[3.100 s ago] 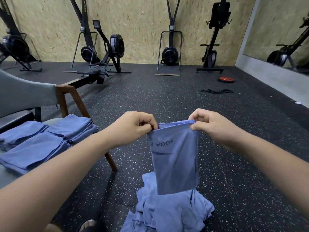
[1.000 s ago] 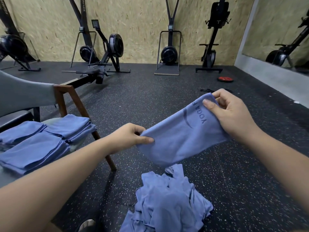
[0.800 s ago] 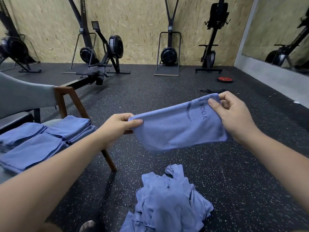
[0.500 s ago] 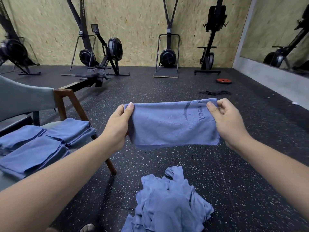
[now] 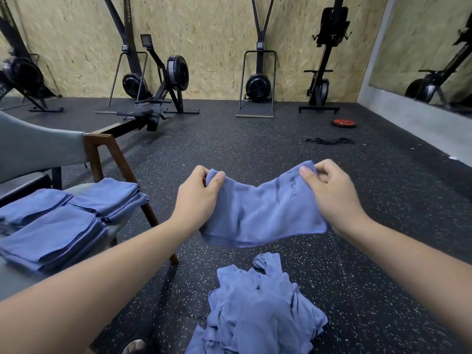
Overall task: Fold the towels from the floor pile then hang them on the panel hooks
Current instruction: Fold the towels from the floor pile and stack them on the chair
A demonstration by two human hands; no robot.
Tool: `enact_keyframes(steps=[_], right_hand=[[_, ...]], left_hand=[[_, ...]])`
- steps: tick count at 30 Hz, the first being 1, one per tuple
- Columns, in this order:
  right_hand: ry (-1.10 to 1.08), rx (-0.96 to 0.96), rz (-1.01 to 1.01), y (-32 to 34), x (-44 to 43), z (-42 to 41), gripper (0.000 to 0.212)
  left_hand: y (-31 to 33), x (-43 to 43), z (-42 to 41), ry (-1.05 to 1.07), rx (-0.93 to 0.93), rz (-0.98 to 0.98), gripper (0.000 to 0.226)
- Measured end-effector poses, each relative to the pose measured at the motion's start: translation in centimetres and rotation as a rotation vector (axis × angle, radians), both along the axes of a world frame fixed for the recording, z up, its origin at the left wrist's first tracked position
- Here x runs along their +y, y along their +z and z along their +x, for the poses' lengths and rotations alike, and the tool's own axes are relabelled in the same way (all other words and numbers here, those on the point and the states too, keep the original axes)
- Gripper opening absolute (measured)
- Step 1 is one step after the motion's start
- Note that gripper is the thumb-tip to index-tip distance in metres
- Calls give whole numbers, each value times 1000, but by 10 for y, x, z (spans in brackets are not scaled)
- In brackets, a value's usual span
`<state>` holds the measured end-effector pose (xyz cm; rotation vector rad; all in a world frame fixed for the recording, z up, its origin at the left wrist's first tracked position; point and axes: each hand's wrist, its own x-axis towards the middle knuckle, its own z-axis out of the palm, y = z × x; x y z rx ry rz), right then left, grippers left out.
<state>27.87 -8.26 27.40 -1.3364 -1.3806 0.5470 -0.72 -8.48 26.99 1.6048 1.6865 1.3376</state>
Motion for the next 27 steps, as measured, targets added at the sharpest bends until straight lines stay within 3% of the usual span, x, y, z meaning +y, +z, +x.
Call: enact_keyframes(steps=[12, 18, 22, 24, 27], right_hand=[[235, -47, -5, 0, -36, -59, 27], [389, 82, -76, 11, -53, -71, 29], [510, 154, -117, 12, -53, -67, 29], [533, 115, -97, 14, -52, -62, 28], [347, -153, 89, 17, -45, -53, 17]], left_hand=[[5, -28, 47, -225, -1, -47, 26], [16, -37, 47, -270, -154, -74, 45], [21, -35, 38, -282, -20, -24, 26], [21, -30, 32, -291, -15, -23, 13], [28, -27, 23, -363, -44, -41, 14]])
